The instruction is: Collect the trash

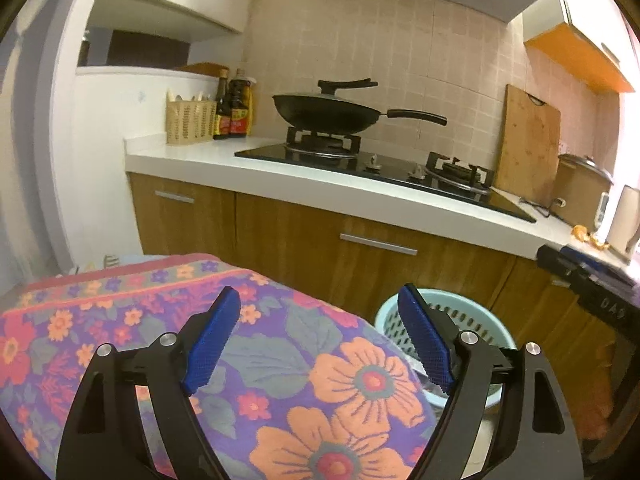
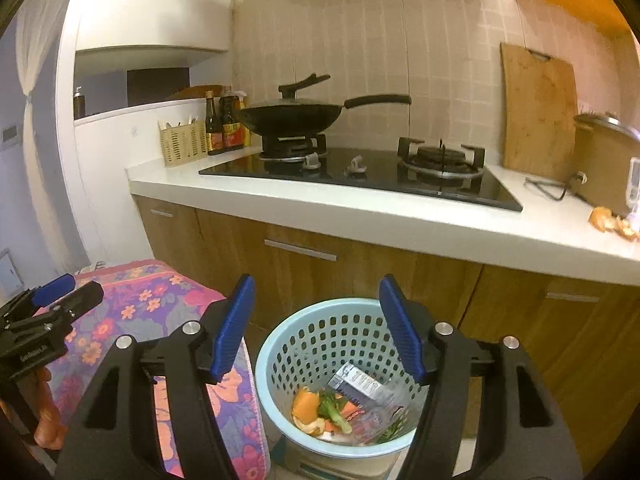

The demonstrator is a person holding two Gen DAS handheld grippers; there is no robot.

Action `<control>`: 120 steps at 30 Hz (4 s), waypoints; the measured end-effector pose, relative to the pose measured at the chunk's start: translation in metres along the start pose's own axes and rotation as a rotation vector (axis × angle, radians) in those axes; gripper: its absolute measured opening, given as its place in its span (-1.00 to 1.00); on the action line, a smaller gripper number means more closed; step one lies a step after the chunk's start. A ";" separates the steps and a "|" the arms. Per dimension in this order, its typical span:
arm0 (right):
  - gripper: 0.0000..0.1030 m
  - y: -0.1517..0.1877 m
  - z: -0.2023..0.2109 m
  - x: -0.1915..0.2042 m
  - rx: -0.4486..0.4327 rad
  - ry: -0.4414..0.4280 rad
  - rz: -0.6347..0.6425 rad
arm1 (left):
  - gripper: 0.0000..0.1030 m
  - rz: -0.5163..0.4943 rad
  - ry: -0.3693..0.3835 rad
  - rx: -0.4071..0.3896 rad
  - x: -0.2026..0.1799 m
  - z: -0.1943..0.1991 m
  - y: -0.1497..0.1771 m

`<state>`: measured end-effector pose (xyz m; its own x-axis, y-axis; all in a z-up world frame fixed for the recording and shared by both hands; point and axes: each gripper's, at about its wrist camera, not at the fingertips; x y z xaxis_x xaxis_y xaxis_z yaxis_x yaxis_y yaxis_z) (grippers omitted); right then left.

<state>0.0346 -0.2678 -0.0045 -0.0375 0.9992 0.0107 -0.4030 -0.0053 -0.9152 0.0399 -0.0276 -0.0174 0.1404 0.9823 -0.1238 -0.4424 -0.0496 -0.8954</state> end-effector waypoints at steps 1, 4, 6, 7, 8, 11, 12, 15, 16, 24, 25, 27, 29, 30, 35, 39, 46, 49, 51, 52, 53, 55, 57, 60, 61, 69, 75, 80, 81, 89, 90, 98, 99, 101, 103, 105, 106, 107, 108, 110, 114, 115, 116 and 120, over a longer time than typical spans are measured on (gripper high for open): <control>0.18 0.000 0.001 0.003 -0.006 0.008 0.006 | 0.54 -0.010 -0.021 -0.009 -0.001 0.001 0.002; 0.18 -0.001 0.004 0.010 -0.020 0.025 0.011 | 0.54 -0.013 -0.043 -0.019 -0.003 0.004 0.004; 0.18 -0.001 0.004 0.014 -0.026 0.026 0.008 | 0.61 -0.027 -0.060 -0.028 -0.006 0.007 0.006; 0.18 0.000 0.003 0.016 -0.028 0.028 0.009 | 0.63 -0.039 -0.072 -0.027 -0.007 0.008 0.007; 0.18 0.001 0.002 0.019 -0.030 0.034 0.015 | 0.63 -0.049 -0.083 -0.024 -0.008 0.008 0.007; 0.18 0.005 0.001 0.023 -0.031 0.049 0.030 | 0.65 -0.055 -0.099 -0.029 -0.006 0.010 0.008; 0.18 0.006 0.000 0.023 -0.032 0.052 0.031 | 0.65 -0.050 -0.100 -0.031 -0.005 0.011 0.008; 0.18 0.007 0.000 0.023 -0.033 0.051 0.031 | 0.68 -0.040 -0.095 -0.030 -0.004 0.011 0.009; 0.18 0.008 0.001 0.023 -0.034 0.056 0.032 | 0.68 -0.036 -0.092 -0.026 -0.004 0.011 0.009; 0.18 0.009 0.004 0.019 -0.040 0.085 0.028 | 0.68 -0.060 -0.104 -0.010 -0.009 0.005 0.014; 0.18 0.010 0.003 0.019 -0.039 0.090 0.028 | 0.68 -0.065 -0.105 -0.011 -0.010 0.005 0.014; 0.19 0.009 0.002 0.018 -0.035 0.092 0.025 | 0.68 -0.069 -0.100 -0.010 -0.011 0.005 0.015; 0.19 0.009 0.001 0.017 -0.033 0.092 0.023 | 0.68 -0.070 -0.095 -0.009 -0.012 0.004 0.016; 0.19 0.009 0.001 0.017 -0.032 0.093 0.024 | 0.68 -0.069 -0.092 -0.008 -0.012 0.004 0.016; 0.20 0.012 -0.001 0.018 -0.027 0.095 0.027 | 0.68 -0.076 -0.094 -0.009 -0.012 0.003 0.016; 0.21 0.012 -0.002 0.018 -0.024 0.099 0.027 | 0.68 -0.076 -0.097 -0.009 -0.012 0.003 0.016; 0.22 0.012 -0.005 0.016 -0.017 0.096 0.022 | 0.68 -0.076 -0.102 -0.008 -0.010 0.003 0.017; 0.22 0.012 -0.005 0.016 -0.020 0.097 0.021 | 0.68 -0.076 -0.103 -0.008 -0.009 0.004 0.017; 0.22 0.012 -0.006 0.015 -0.020 0.098 0.021 | 0.68 -0.077 -0.103 -0.007 -0.009 0.003 0.017; 0.22 0.012 -0.006 0.015 -0.019 0.098 0.020 | 0.68 -0.076 -0.103 -0.007 -0.009 0.003 0.017; 0.22 0.012 -0.007 0.014 -0.018 0.098 0.019 | 0.68 -0.076 -0.104 -0.006 -0.009 0.003 0.017; 0.22 0.012 -0.007 0.014 -0.018 0.100 0.015 | 0.68 -0.076 -0.103 -0.006 -0.009 0.003 0.018; 0.22 0.012 -0.008 0.013 -0.015 0.098 0.014 | 0.68 -0.076 -0.104 -0.007 -0.009 0.003 0.017; 0.24 0.012 -0.008 0.013 -0.015 0.097 0.010 | 0.68 -0.073 -0.104 -0.006 -0.007 0.003 0.018; 0.24 0.012 -0.008 0.013 -0.016 0.097 0.009 | 0.68 -0.072 -0.104 -0.006 -0.006 0.004 0.018; 0.25 0.013 -0.008 0.015 -0.016 0.096 0.010 | 0.68 -0.074 -0.104 -0.005 -0.006 0.003 0.018; 0.26 0.013 -0.011 0.015 -0.010 0.092 0.007 | 0.68 -0.074 -0.102 -0.004 -0.005 0.003 0.017; 0.26 0.013 -0.012 0.015 -0.011 0.092 0.008 | 0.68 -0.074 -0.102 -0.003 -0.004 0.004 0.017; 0.26 0.013 -0.012 0.015 -0.011 0.093 0.007 | 0.68 -0.073 -0.103 -0.003 -0.002 0.004 0.018; 0.26 0.015 -0.013 0.015 -0.004 0.094 0.005 | 0.68 -0.073 -0.108 -0.004 0.002 0.003 0.020; 0.26 0.015 -0.013 0.015 -0.003 0.095 0.004 | 0.68 -0.072 -0.107 -0.003 0.001 0.003 0.020; 0.26 0.017 -0.015 0.016 -0.001 0.103 0.006 | 0.68 -0.073 -0.103 0.002 0.004 0.003 0.021; 0.26 0.017 -0.015 0.016 -0.001 0.103 0.004 | 0.68 -0.073 -0.104 0.001 0.004 0.003 0.021; 0.26 0.017 -0.015 0.016 -0.001 0.102 0.003 | 0.68 -0.074 -0.104 0.003 0.005 0.002 0.021; 0.26 0.017 -0.014 0.015 0.000 0.103 0.002 | 0.68 -0.074 -0.105 0.001 0.005 0.003 0.021; 0.26 0.018 -0.014 0.015 0.000 0.104 0.001 | 0.68 -0.074 -0.105 0.002 0.007 0.003 0.022; 0.26 0.018 -0.014 0.015 -0.001 0.105 0.000 | 0.68 -0.074 -0.104 0.002 0.005 0.003 0.021; 0.26 0.018 -0.013 0.015 -0.001 0.105 0.000 | 0.68 -0.074 -0.105 0.002 0.006 0.003 0.021; 0.26 0.018 -0.014 0.015 0.000 0.103 -0.001 | 0.68 -0.074 -0.106 0.000 0.007 0.004 0.022; 0.26 0.018 -0.013 0.015 -0.001 0.105 0.001 | 0.68 -0.075 -0.114 -0.003 0.005 0.003 0.020; 0.26 0.019 -0.013 0.015 0.000 0.103 0.000 | 0.67 -0.086 -0.134 -0.021 0.006 0.006 0.022; 0.26 0.019 -0.013 0.015 0.000 0.103 0.000 | 0.67 -0.087 -0.134 -0.024 0.006 0.007 0.022; 0.26 0.019 -0.013 0.015 0.000 0.102 0.000 | 0.67 -0.088 -0.132 -0.025 0.007 0.008 0.022; 0.26 0.019 -0.013 0.015 0.001 0.101 -0.001 | 0.73 -0.079 -0.118 -0.015 0.009 0.009 0.021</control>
<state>0.0381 -0.2529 -0.0268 0.0557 0.9980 -0.0291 -0.4035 -0.0042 -0.9150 0.0236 -0.0184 -0.0333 0.0686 0.9976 -0.0024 -0.4208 0.0268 -0.9068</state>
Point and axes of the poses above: each gripper's, at about its wrist camera, not at the fingertips, and z roughly against the way its jaws point, x to its left, y to its underside, and after that the axes turned 3 degrees about x, right-handed
